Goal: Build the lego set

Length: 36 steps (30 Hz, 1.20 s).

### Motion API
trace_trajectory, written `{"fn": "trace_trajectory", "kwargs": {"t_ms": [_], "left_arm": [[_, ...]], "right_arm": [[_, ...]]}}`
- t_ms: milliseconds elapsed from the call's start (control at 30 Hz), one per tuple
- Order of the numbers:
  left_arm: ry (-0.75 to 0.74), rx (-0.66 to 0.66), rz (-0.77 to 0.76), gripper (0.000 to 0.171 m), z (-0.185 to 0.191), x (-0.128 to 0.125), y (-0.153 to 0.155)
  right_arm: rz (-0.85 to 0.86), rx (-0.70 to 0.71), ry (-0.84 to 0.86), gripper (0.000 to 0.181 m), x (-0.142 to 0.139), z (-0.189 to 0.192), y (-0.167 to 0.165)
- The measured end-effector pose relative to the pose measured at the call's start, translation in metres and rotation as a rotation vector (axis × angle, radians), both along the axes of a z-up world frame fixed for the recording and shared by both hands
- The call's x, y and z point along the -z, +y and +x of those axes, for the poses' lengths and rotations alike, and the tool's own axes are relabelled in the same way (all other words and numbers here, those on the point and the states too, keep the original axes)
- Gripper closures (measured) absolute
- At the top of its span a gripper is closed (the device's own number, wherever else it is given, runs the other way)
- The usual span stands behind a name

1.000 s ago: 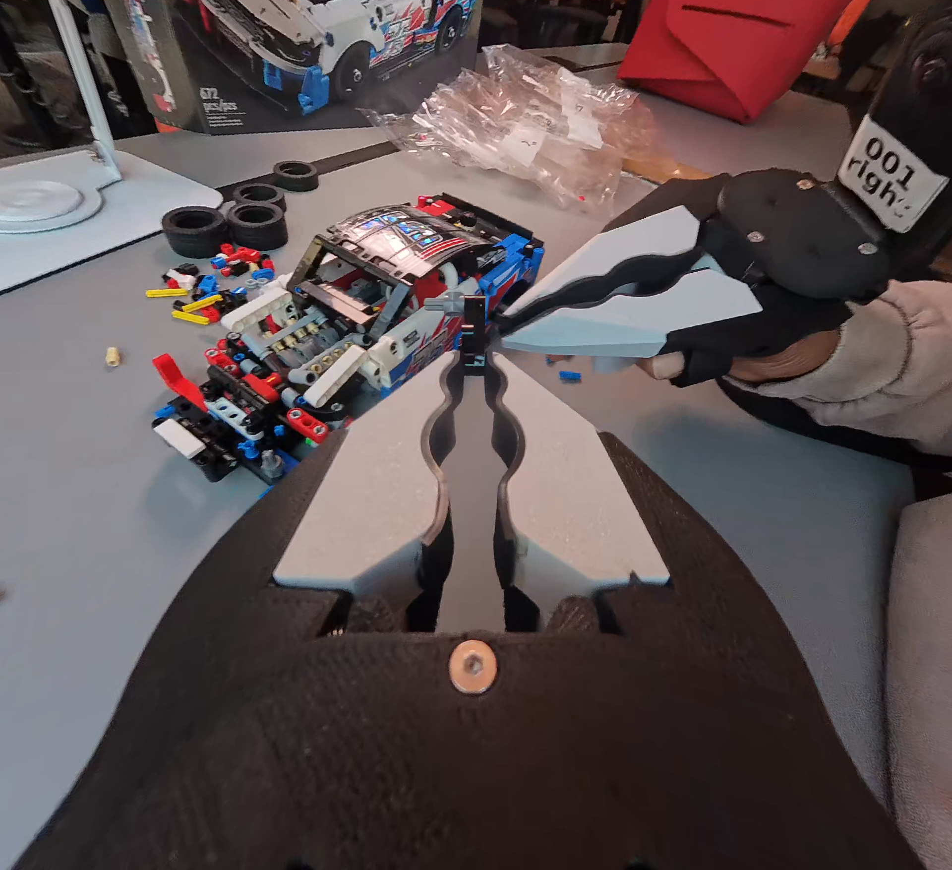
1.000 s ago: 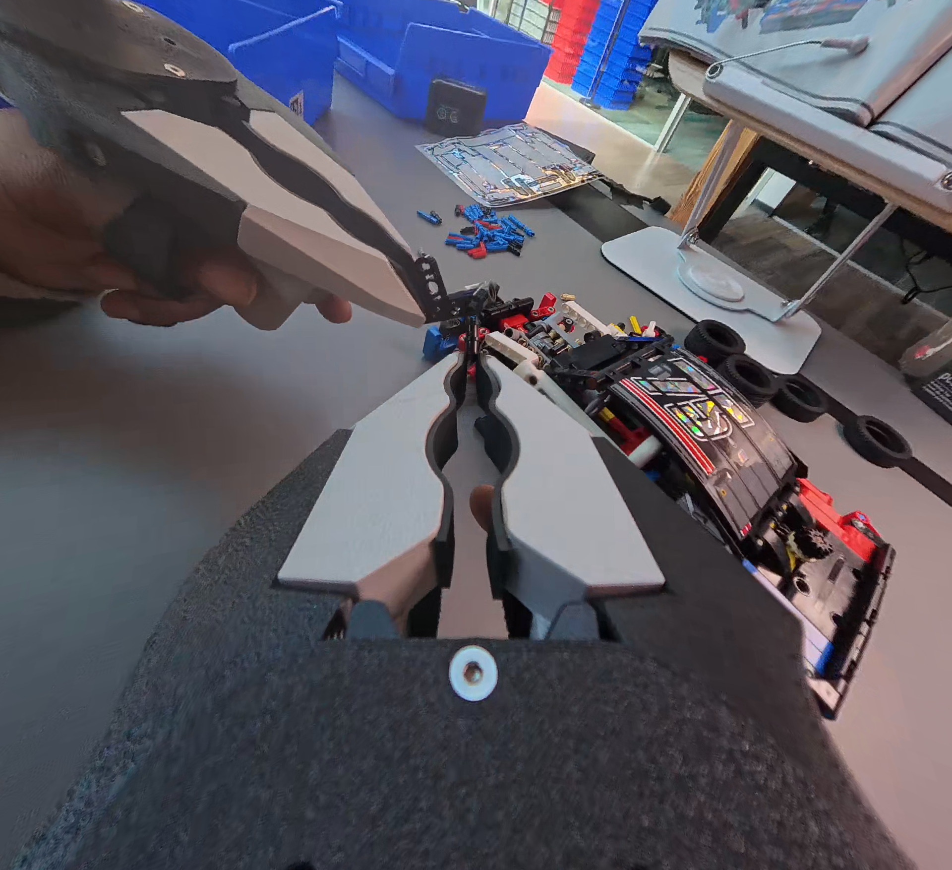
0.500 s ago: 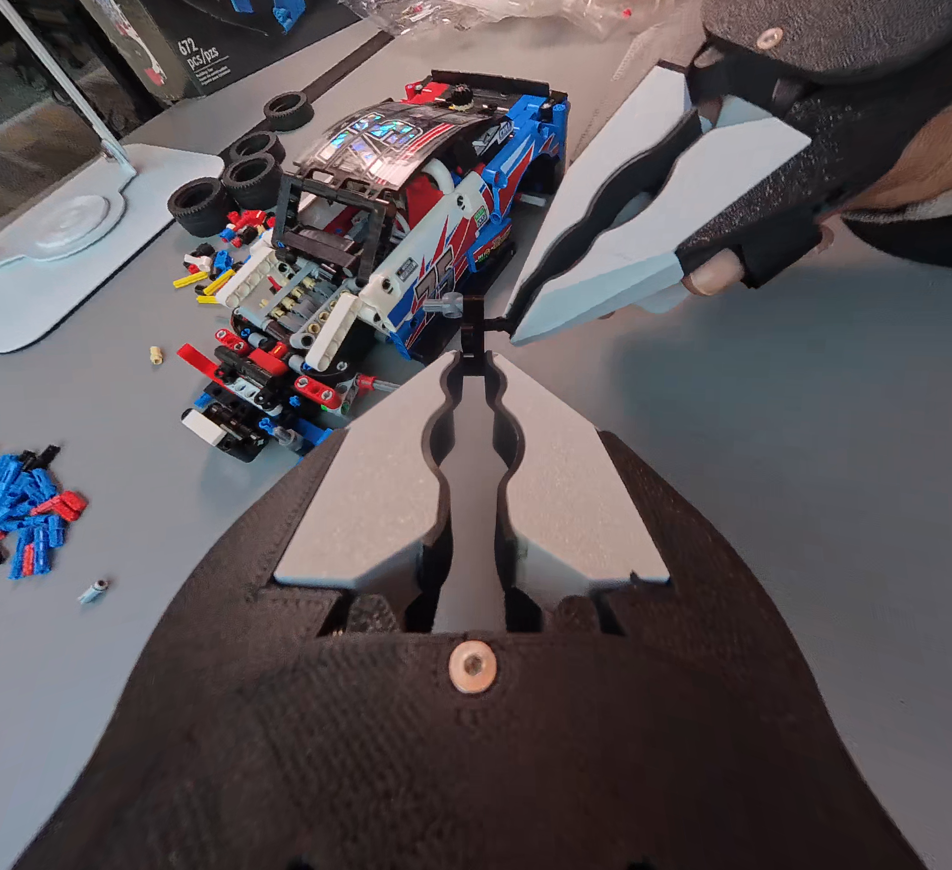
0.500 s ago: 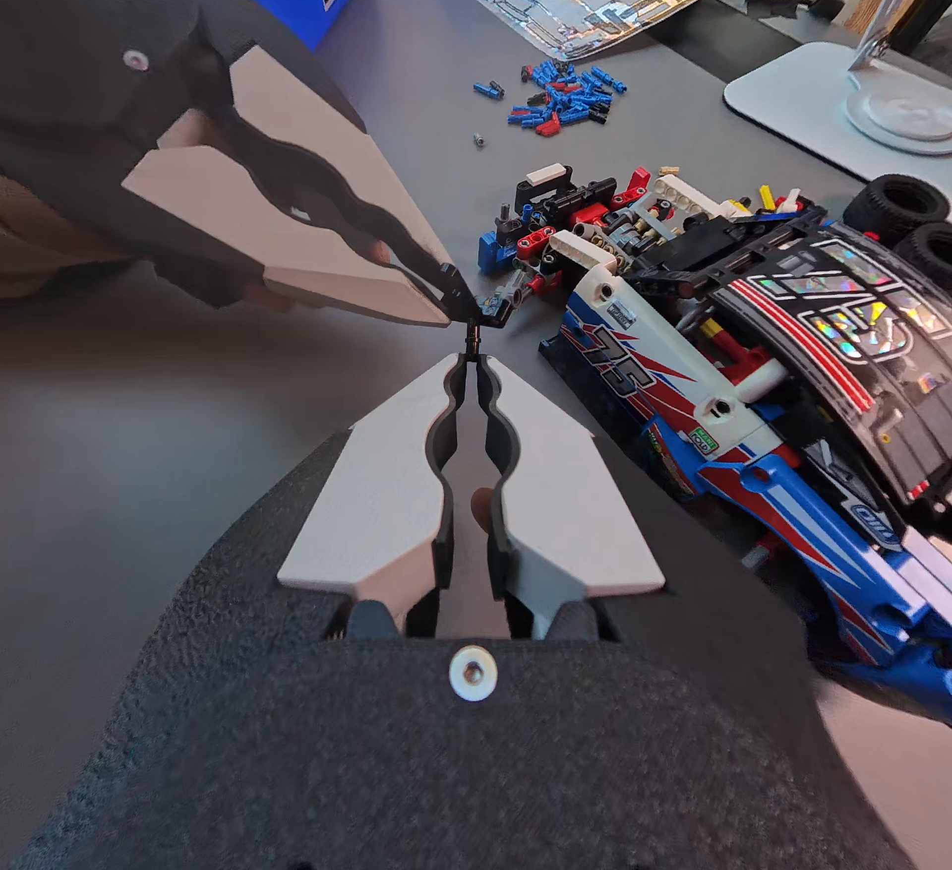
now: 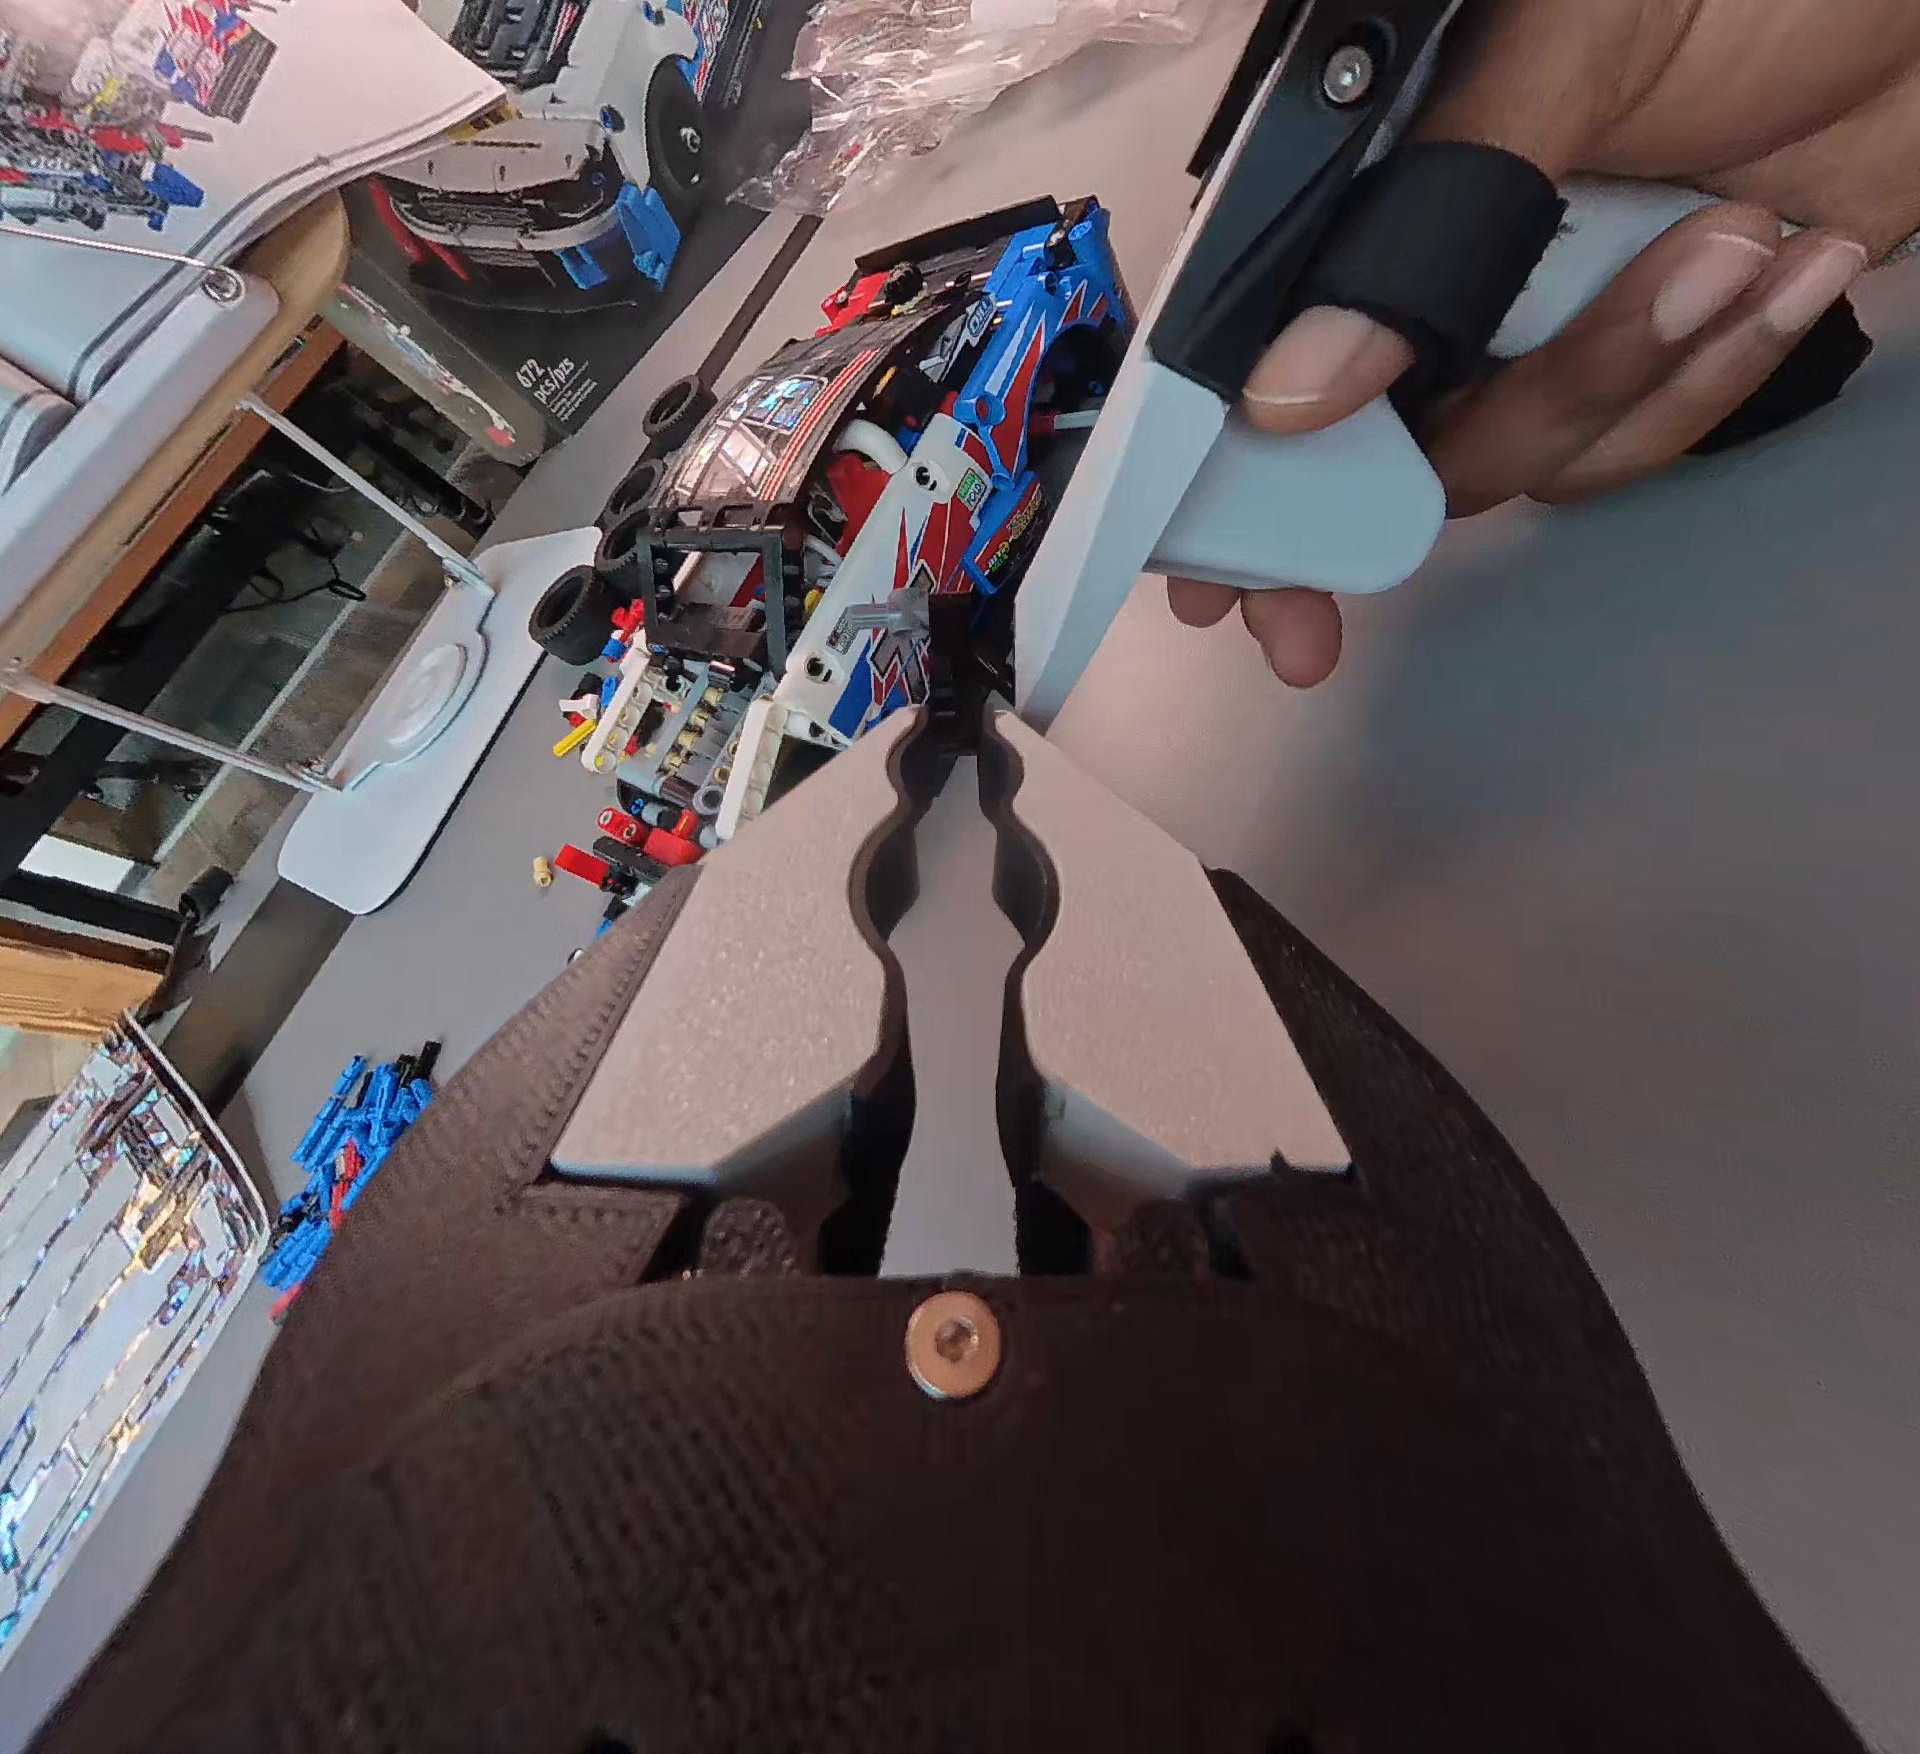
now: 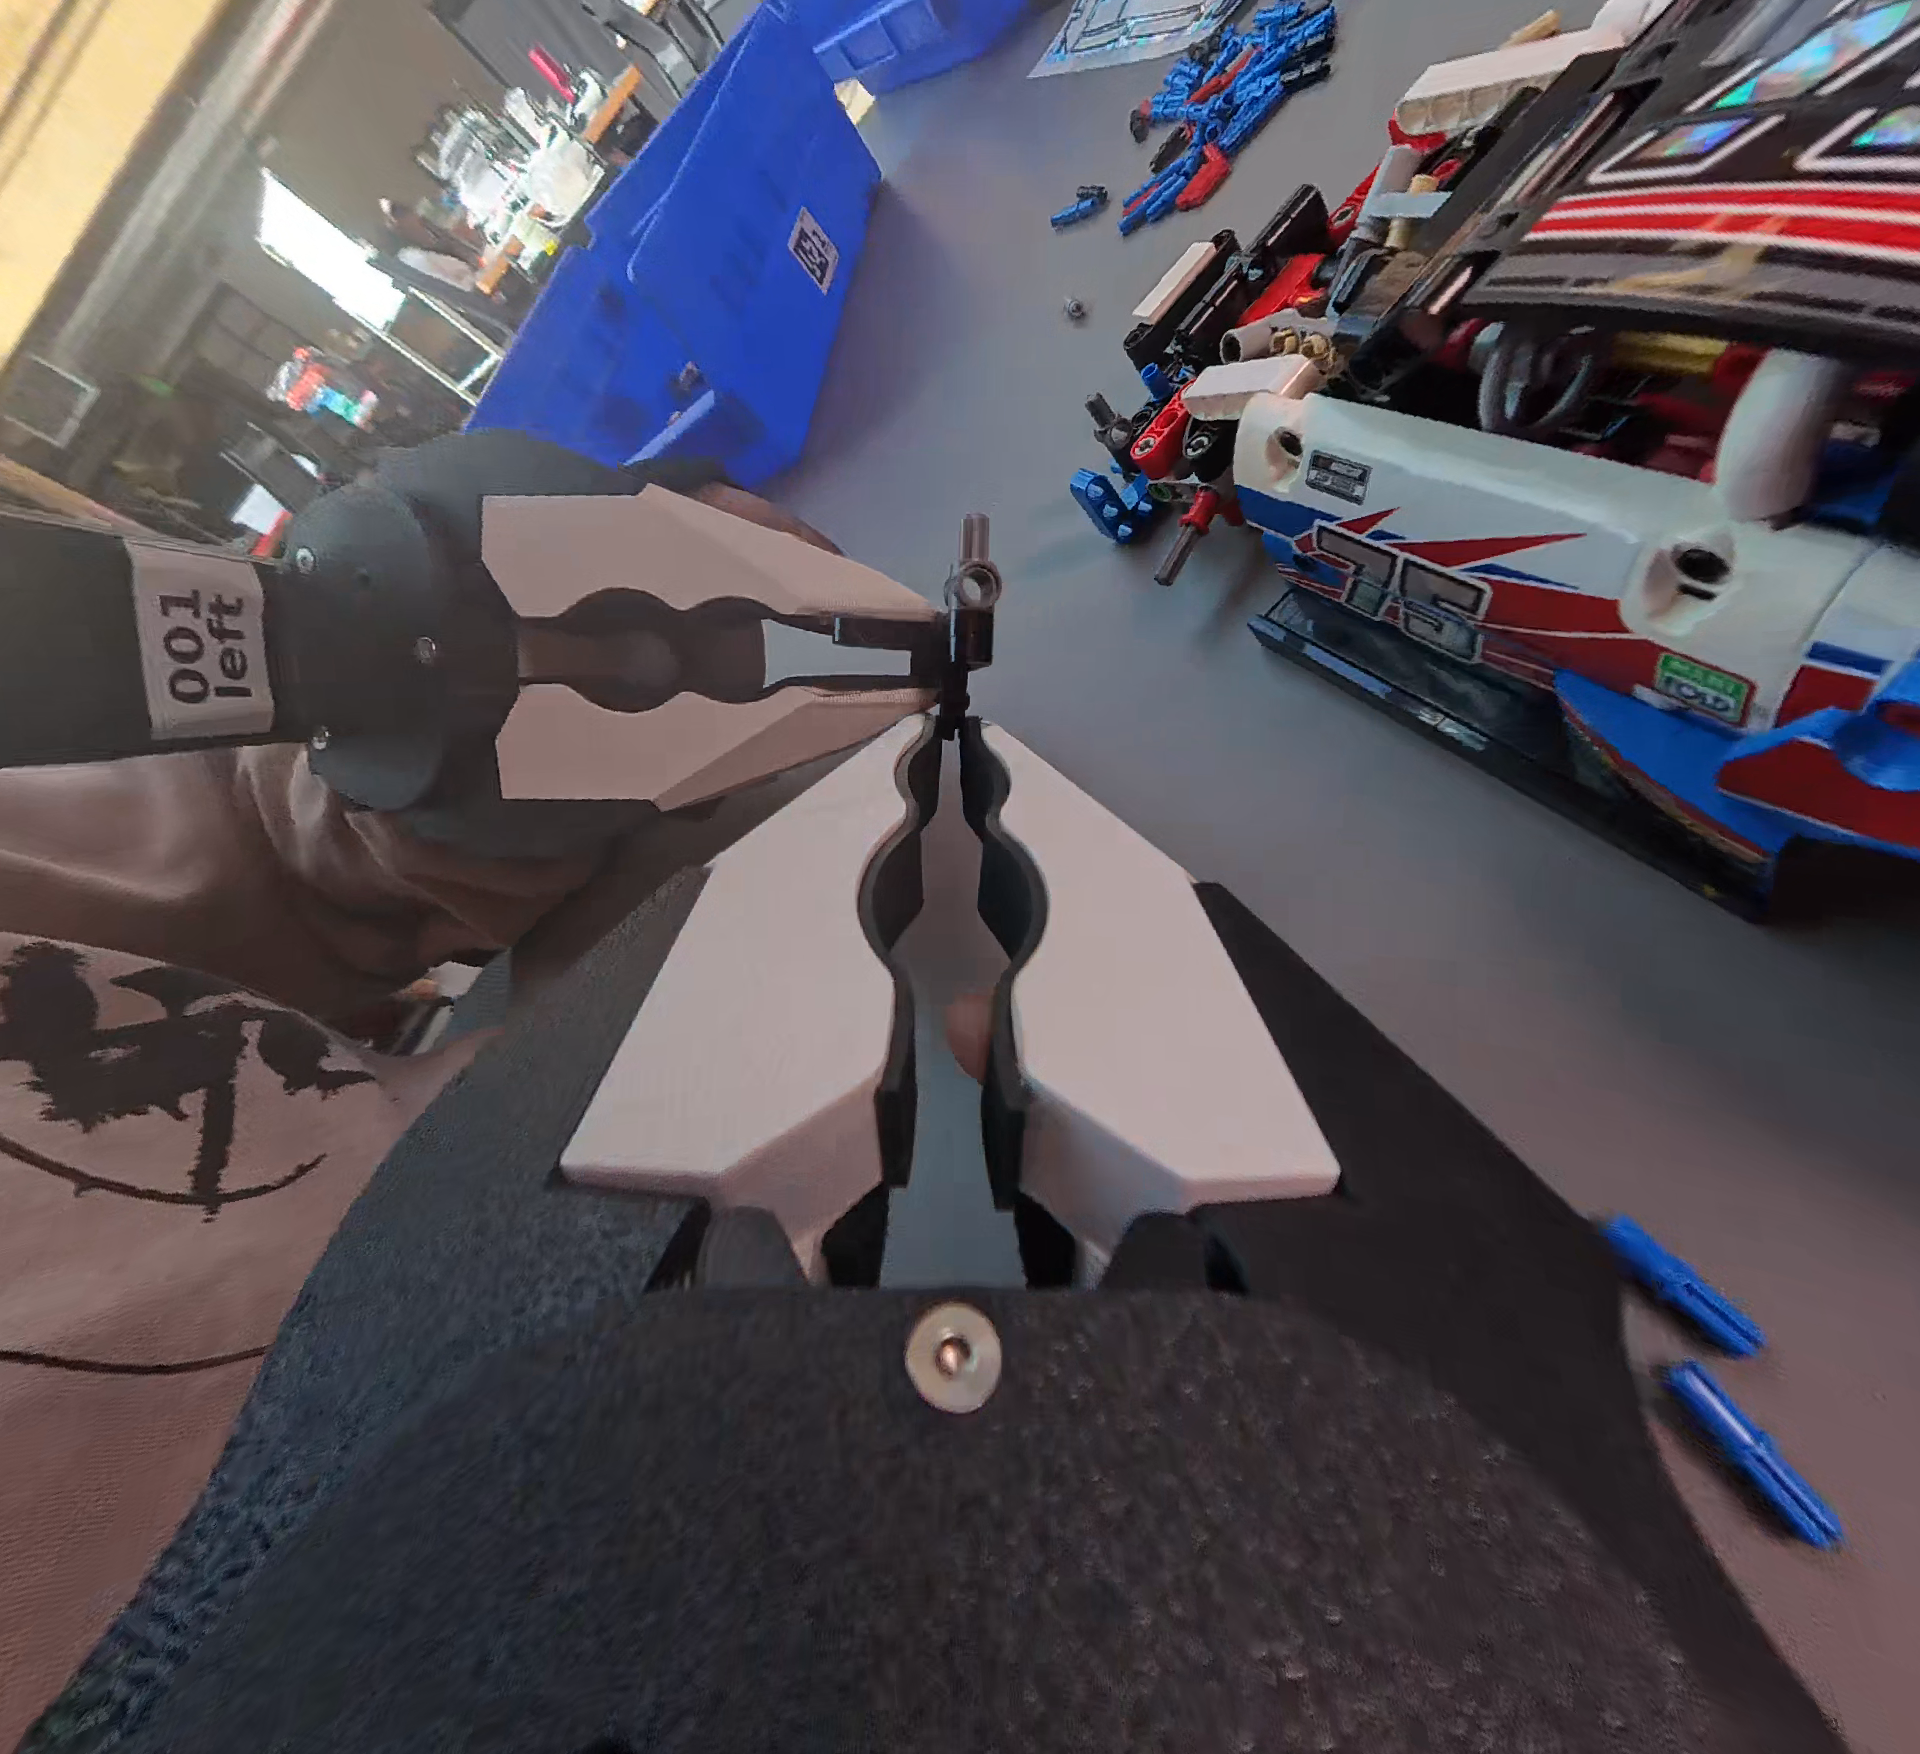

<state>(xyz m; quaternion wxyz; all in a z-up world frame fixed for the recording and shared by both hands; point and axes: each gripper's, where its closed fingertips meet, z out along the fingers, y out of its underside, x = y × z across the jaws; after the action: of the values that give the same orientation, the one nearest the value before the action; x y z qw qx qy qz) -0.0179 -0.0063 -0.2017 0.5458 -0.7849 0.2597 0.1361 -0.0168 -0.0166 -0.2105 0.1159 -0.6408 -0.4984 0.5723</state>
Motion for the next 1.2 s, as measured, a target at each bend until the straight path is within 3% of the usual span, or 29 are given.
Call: {"fn": "trace_trajectory", "kwargs": {"t_ms": [67,233,467,633,767,900,1200], "left_arm": [[0.039,0.013,0.022,0.165,0.0,-0.004,-0.001],[-0.039,0.062,0.009,0.165,0.001,-0.006,-0.005],[-0.15,0.039,-0.404,0.164,-0.009,0.057,-0.023],[-0.315,-0.024,-0.519,0.165,-0.003,0.058,-0.032],[-0.6,0.144,-0.638,0.132,0.041,0.048,-0.048],[-0.687,0.166,-0.509,0.138,0.024,0.025,-0.037],[-0.681,0.255,-0.438,0.164,0.038,0.019,-0.029]], "right_arm": [[-0.035,-0.021,0.007,0.181,-0.003,0.001,-0.002],[-0.016,-0.099,0.004,0.181,-0.009,0.008,-0.008],[0.271,-0.162,-0.094,0.18,0.017,0.017,0.0],[0.36,-0.217,-0.136,0.18,0.026,0.023,-0.001],[0.379,-0.248,-0.152,0.18,0.031,0.025,-0.001],[0.424,-0.334,-0.122,0.18,0.03,0.032,-0.009],[0.799,-0.4,0.054,0.18,0.019,0.028,-0.023]]}}
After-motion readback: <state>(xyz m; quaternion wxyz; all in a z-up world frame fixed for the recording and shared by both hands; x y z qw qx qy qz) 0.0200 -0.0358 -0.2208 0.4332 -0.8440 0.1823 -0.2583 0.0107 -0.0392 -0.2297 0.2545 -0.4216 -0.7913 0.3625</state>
